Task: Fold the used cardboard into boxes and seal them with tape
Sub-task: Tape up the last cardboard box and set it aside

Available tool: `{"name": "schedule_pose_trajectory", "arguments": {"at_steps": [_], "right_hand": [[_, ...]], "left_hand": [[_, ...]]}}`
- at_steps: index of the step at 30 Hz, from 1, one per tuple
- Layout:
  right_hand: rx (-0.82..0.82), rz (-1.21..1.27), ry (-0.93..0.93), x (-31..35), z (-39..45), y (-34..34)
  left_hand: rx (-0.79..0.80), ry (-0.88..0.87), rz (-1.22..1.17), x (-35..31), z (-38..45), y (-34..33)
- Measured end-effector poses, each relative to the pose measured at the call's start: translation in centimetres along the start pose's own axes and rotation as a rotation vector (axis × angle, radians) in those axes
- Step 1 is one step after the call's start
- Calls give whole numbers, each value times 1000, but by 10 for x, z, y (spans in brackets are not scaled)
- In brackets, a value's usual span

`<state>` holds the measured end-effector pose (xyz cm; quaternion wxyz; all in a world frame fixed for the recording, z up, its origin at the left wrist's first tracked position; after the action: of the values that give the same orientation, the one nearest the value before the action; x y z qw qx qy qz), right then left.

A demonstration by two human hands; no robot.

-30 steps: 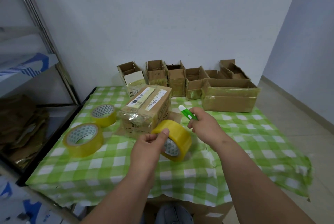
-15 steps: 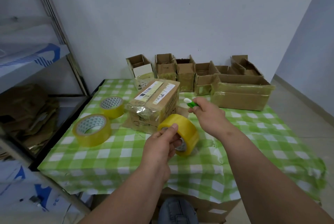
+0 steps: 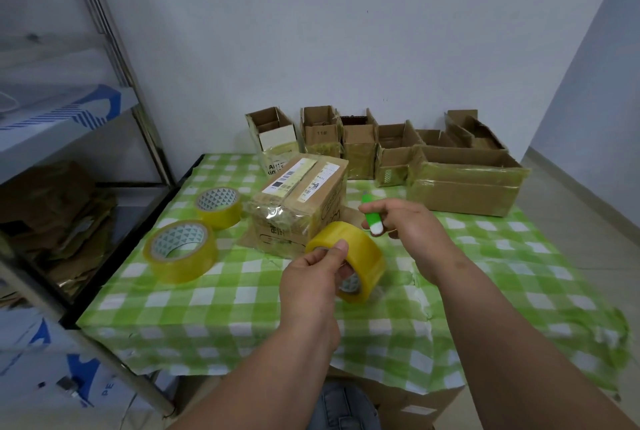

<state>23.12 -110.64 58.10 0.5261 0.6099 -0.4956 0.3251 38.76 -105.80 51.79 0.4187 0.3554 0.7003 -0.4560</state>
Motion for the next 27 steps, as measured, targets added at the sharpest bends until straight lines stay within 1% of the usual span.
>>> {"name": "schedule_pose_trajectory", "arguments": {"at_steps": [2,5,11,14,17,21,27], "right_hand": [[7,27,-1,1,-1,1],[43,-52,94,5,-5,2],[131,-158,123,14,-7,-3],[179,-180,145,18,-6,-12],[202,-265,158,22,-4,-17],[160,-411,170,31,0,-14],[97,-586,203,46,3,-20]], "left_hand": [[-13,-30,38,0,0,0],[-35,-91,139,-3,0,5],[-35,-187,280,-16,4,14],[-16,-128,214,-12,5,14],[-10,-88,130,-8,6,14],[-22,-74,98,-3,4,14],[2,-70,81,-2,2,11]]}}
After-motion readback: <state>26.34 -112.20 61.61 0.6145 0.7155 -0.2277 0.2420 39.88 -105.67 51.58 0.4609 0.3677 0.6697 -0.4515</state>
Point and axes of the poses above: each hand's wrist, its own z-axis towards the middle knuckle, its own y-axis out of the back of the hand, x = y × z, the point moved 7 cm from there along z, towards the middle knuckle, and after that the axes turned 11 degrees about -y, right-handed, at the moved point
